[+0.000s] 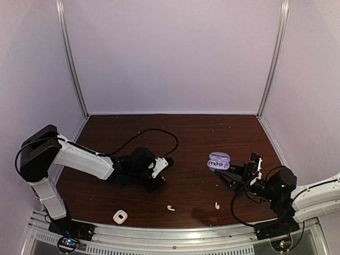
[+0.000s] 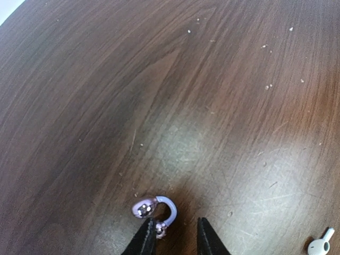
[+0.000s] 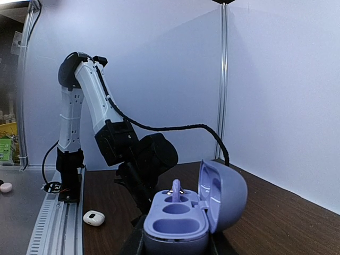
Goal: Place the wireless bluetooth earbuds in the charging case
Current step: Pick up the right earbud from the center of the board.
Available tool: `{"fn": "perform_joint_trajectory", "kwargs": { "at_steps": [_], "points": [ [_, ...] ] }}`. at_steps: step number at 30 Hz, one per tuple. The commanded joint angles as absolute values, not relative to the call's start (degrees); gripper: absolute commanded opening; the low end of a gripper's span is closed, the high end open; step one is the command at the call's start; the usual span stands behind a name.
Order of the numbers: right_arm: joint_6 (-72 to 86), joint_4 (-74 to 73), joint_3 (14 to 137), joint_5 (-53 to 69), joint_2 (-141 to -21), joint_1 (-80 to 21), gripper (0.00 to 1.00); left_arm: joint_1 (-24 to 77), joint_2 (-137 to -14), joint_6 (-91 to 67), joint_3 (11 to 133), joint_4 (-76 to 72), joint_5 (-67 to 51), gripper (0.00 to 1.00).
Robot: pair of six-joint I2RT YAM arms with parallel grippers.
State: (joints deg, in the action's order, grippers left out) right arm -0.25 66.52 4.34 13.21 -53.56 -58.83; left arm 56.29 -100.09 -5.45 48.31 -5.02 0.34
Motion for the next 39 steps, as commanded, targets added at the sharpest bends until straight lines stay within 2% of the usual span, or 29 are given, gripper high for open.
{"fn": "perform_joint_trajectory", "kwargs": {
  "at_steps": [1, 14, 25, 39],
  "points": [
    [-0.6, 67.2, 3.8, 12.7, -52.9, -58.6, 0.0, 56.0, -102.0, -6.7, 49.8, -4.9, 2.6, 0.29],
    [-0.6, 66.9, 3.8, 12.7, -52.7, -58.6, 0.0, 54.2, -103.2, -6.6, 49.5, -6.2, 5.4, 0.3],
    [-0.6, 66.6, 3.8, 12.5, -52.4, -58.6, 0.0, 52.8, -103.2, -6.4, 49.4, -7.4, 4.7, 0.14],
    [-0.6, 66.7, 4.0, 12.4, -52.7, -58.6, 0.0, 51.6, -97.7, -3.9, 48.3, -7.1, 2.1, 0.05]
  ]
}}
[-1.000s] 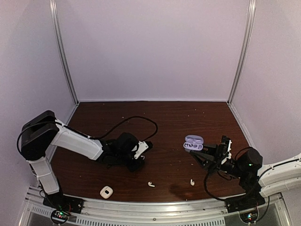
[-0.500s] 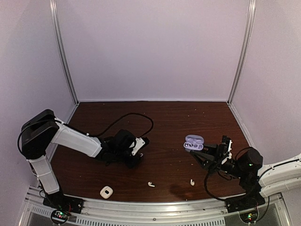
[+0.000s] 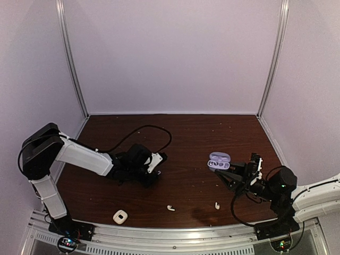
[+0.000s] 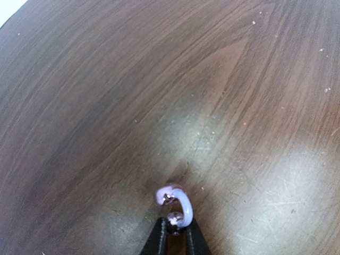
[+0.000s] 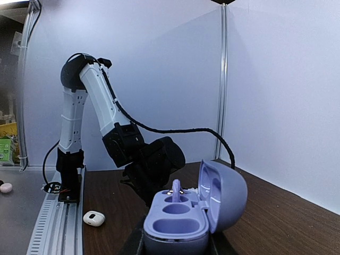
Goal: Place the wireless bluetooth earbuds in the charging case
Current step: Pick up the right earbud from the center of the board, then place the right earbud in the right side groove of the charging case.
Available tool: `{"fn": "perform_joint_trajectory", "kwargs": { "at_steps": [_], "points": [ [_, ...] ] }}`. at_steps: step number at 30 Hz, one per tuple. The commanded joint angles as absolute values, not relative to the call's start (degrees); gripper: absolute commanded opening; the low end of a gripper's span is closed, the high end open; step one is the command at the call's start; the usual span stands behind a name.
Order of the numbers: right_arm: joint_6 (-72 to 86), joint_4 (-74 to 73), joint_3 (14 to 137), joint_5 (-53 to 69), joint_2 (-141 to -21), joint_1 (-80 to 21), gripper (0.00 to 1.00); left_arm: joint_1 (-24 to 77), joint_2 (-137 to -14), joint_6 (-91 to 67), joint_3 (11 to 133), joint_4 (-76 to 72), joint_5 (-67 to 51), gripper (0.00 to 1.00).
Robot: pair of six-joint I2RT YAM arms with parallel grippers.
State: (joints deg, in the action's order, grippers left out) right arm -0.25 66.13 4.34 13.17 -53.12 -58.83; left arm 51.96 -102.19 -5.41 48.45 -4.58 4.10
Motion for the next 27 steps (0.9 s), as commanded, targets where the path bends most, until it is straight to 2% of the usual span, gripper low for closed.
{"fn": "perform_joint_trajectory", "kwargs": {
  "at_steps": [1, 11, 16, 27],
  "points": [
    [-0.6, 66.6, 3.9, 12.4, -52.7, -58.6, 0.0, 51.6, -96.7, -3.5, 47.9, -7.2, 1.2, 0.04],
    [-1.1, 66.5, 4.7, 17.1, -54.5, -58.6, 0.0, 52.0, -79.2, 4.0, 44.9, -6.9, -13.5, 0.03],
    [0.0, 67.2, 6.5, 22.0, -58.8, -58.6, 0.0, 54.9, -70.8, 9.1, 47.5, -2.4, -19.0, 0.03],
    [-0.5, 67.7, 13.1, 31.5, -70.5, -58.6, 0.0, 65.7, -72.9, 15.5, 60.2, 13.1, -22.4, 0.03]
  ]
}}
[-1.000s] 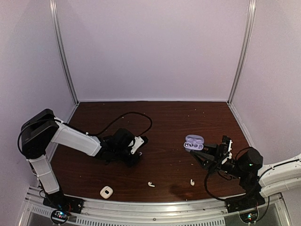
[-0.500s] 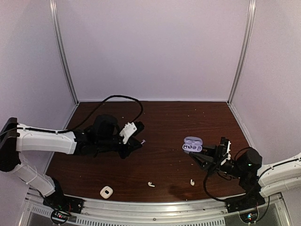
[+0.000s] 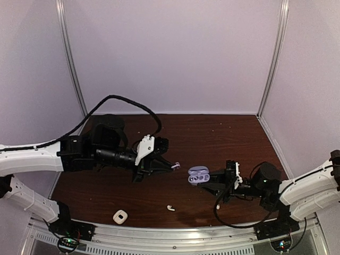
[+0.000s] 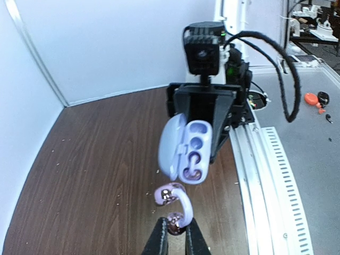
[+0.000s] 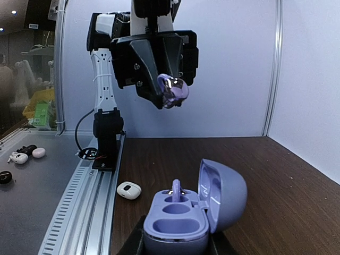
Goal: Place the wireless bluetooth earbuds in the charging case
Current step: Place the right earbud in the right side groove of the charging case.
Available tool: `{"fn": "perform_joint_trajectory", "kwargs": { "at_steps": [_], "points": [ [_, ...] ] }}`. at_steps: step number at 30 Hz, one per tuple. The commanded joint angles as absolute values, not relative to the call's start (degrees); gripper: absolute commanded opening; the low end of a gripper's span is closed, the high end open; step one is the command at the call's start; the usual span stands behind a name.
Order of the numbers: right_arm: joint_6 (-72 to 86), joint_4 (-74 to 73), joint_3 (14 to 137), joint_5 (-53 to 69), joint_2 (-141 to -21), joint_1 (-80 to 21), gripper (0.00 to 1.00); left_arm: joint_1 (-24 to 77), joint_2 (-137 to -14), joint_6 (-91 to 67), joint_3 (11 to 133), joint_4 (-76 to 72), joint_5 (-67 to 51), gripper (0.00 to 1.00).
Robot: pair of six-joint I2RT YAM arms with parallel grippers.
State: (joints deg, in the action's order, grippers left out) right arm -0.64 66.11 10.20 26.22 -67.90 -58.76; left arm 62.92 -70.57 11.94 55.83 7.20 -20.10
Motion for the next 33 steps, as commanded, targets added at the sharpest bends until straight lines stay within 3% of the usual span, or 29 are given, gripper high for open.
{"fn": "perform_joint_trajectory", "kwargs": {
  "at_steps": [1, 33],
  "points": [
    [-0.5, 67.7, 13.5, 32.1, -71.2, -58.6, 0.0, 66.2, -73.5, 15.8, 61.1, 13.9, -22.7, 0.03],
    [1.5, 62.1, 19.1, 35.4, -76.2, -60.1, 0.0, 68.8, -87.2, 16.8, 73.8, 22.4, -20.8, 0.04]
  ]
}}
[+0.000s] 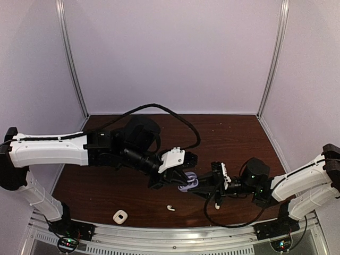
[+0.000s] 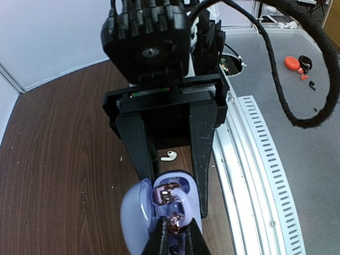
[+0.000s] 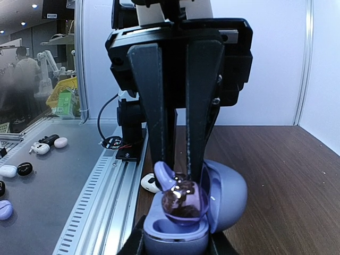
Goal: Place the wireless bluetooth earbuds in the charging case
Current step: Place the right earbud in the right side groove of the charging case.
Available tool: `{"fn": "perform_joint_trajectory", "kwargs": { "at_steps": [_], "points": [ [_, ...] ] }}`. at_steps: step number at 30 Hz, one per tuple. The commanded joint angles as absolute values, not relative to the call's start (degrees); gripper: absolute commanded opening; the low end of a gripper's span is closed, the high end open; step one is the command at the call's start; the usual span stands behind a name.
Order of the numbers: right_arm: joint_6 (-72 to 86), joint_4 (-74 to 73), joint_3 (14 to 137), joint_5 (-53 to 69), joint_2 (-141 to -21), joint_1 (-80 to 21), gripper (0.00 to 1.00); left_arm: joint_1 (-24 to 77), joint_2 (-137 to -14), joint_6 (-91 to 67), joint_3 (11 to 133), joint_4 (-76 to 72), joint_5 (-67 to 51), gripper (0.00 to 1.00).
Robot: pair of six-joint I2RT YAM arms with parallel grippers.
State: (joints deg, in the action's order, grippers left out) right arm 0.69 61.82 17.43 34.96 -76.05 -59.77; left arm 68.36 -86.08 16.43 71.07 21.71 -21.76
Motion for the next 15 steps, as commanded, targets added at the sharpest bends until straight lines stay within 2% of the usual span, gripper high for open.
{"fn": "perform_joint_trajectory", "kwargs": {
  "at_steps": [1, 12, 15],
  "points": [
    [1.4, 62.0, 19.1, 35.4, -76.2, -60.2, 0.0, 68.9, -87.4, 16.8, 74.0, 22.8, -20.7, 0.03],
    [1.0, 62.5, 18.4, 35.6, -75.5, -60.3, 0.0, 69.2, -87.8, 17.2, 74.2, 23.8, -23.7, 0.03],
    [0.8, 62.8, 18.2, 36.2, -75.1, -60.4, 0.0, 69.2, -88.8, 16.8, 74.8, 24.6, -22.1, 0.07]
  ]
}}
